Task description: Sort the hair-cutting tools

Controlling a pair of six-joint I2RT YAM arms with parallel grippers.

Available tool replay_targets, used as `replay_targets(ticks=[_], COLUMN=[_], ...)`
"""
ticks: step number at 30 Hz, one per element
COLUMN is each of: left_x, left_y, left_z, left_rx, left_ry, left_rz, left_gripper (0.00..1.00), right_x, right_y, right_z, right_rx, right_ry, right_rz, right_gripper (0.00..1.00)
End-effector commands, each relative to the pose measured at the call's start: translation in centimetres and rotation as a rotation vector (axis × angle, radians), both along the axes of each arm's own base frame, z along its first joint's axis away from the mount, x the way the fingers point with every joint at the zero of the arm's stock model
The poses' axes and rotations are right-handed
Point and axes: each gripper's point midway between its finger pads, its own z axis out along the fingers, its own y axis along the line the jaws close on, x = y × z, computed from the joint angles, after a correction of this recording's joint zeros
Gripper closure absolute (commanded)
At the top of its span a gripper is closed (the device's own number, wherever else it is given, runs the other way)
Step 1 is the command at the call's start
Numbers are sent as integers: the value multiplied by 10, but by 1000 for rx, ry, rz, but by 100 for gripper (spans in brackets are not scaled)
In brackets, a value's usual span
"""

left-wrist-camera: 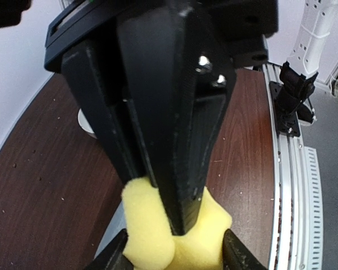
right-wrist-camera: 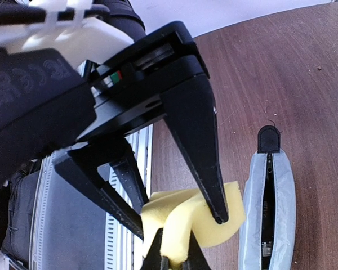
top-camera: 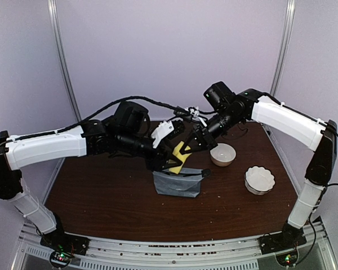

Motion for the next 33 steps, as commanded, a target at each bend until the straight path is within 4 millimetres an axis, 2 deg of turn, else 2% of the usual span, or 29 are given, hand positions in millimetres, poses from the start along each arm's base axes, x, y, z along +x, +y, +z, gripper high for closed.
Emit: replay_targets(ticks=[1,5,11,14,17,19,20,21,23,25,28,33], left_x=[-2,-2,-1,0,5,7,7,7,7,6,5,4], left_y=[-12,-16,-21,-21,-20,-18,-17,-15,-10,-2,14,42], left_z=[16,15,6,1,-1,-1,0,0,-2,-6,-17,-34], left_rx=[-91,-106,-85,-72,-61,-61,-61,-58,-42,-18,21,93], left_ry=[-6,-6,22,30,38,41,40,41,44,44,41,48], left_rz=[-29,-40,-53,-47,-25,-13,-7,-2,14,35,75,151], left_gripper=[43,40,54,66,84,93,97,100,100,100,100,100], right_x=[2,0,0,0,1,2,3,5,12,23,46,80], right_y=[6,6,6,6,5,3,1,-2,-11,-22,-36,-49], right_z=[12,15,13,14,13,12,10,8,2,-7,-28,-73], right_rx=[57,67,63,69,68,65,61,55,37,13,-61,-256], right_ry=[-4,1,6,5,5,9,10,12,-4,-30,-95,-213], right_rz=[-13,-9,-11,-11,-17,-23,-32,-40,-63,-95,-157,-213], right_gripper=[100,100,100,100,100,100,97,90,73,62,54,49])
